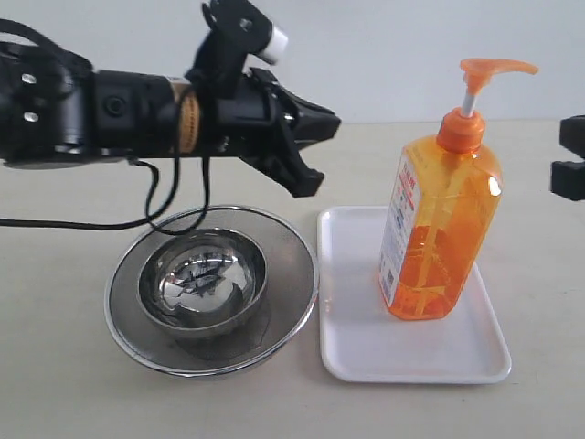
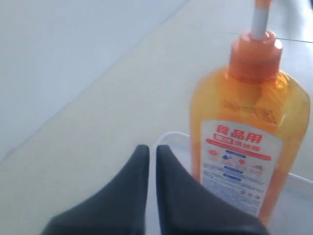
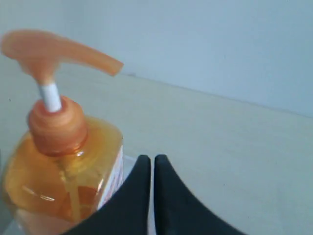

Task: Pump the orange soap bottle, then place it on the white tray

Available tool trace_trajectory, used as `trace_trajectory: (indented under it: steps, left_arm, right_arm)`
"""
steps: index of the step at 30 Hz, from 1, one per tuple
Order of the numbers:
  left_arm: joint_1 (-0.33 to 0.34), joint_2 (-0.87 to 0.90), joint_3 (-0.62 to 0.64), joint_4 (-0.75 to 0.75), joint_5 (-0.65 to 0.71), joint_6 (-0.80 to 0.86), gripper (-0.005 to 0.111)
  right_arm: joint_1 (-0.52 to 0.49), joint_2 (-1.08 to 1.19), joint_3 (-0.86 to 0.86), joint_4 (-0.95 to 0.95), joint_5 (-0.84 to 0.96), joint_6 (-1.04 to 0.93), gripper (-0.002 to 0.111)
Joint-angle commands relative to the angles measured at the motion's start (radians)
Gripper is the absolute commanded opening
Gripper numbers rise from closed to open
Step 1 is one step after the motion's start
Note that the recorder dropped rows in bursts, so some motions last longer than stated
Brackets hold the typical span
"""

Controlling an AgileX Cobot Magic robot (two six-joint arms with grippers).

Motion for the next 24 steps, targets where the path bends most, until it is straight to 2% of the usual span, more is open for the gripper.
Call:
trace_trajectory:
  steps: [1, 5, 7, 12, 15, 19, 24]
  left_arm:
    - [0.003, -0.205, 0.103, -0.154, 0.172, 0.056, 0.005]
    - [0.003, -0.38, 0.194, -0.337, 0.292, 0.245, 0.005]
    - [0.01, -0.461, 0.24, -0.393, 0.333, 0.265, 0.005]
    - [0.026, -0.655, 0.379, -0.422, 0.359, 0.254, 0.005]
    - [0.026, -0.767, 0.461, -0.422, 0.454, 0.252, 0.005]
    - [0.026, -0.908, 0.553, -0.381, 0.563, 0.136, 0.005]
    - [0.026, -1.023, 0.63, -0.187, 0.769, -0.202, 0.005]
  right_arm:
    - [-0.001, -0.221, 0.088, 0.002, 0.001, 0.025, 0.0]
    - [-0.001, -0.378, 0.152, 0.002, 0.068, 0.028, 0.0]
    - [-0.001, -0.435, 0.178, 0.002, 0.129, 0.028, 0.0]
    - [-0.001, -0.524, 0.244, 0.002, 0.18, 0.033, 0.0]
    - [-0.001, -0.559, 0.277, 0.002, 0.176, 0.054, 0.0]
    - [-0.001, -0.587, 0.312, 0.002, 0.204, 0.061, 0.0]
    - [-0.001, -0.587, 0.317, 0.002, 0.222, 0.123, 0.0]
